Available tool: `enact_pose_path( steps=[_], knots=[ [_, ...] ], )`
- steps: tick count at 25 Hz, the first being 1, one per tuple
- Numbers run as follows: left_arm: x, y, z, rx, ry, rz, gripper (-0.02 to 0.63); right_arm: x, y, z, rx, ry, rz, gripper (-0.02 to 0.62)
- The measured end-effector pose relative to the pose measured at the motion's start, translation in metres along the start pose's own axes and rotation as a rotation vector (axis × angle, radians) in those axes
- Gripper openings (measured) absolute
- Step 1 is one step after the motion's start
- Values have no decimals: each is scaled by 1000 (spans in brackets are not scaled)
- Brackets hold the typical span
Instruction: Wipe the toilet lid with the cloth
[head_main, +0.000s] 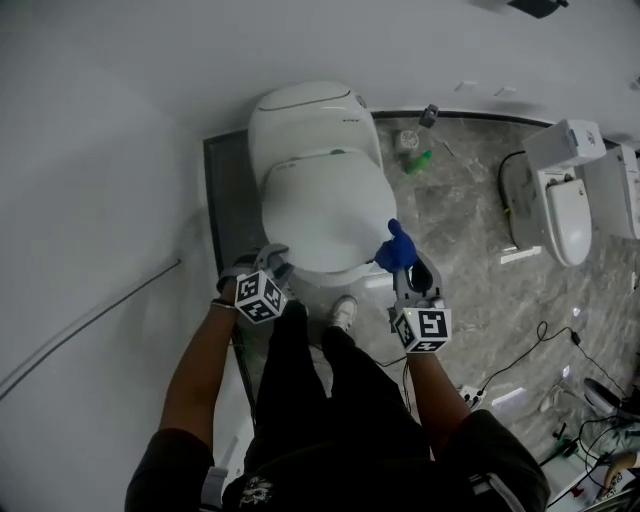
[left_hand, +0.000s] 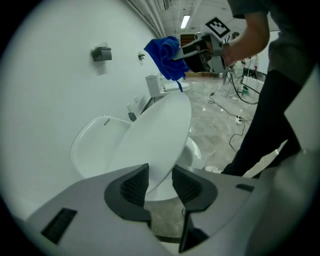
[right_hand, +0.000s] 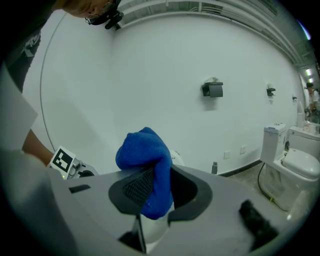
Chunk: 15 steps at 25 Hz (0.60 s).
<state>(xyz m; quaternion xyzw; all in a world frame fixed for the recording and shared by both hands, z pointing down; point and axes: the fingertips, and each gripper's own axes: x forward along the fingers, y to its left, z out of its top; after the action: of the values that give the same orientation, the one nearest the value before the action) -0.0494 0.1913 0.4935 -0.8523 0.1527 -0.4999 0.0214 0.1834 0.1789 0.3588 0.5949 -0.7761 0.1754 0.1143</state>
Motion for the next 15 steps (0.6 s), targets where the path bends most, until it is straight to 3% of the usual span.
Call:
enact_pose_path(
  steps=[7,15],
  knots=[
    [55,-65,-42,114,129,-10,176,-2,-6,-78,18,77,45,84],
    [120,-107,-81,130,199,-73,184,22,4,-129,-6,119,116,83]
  ],
)
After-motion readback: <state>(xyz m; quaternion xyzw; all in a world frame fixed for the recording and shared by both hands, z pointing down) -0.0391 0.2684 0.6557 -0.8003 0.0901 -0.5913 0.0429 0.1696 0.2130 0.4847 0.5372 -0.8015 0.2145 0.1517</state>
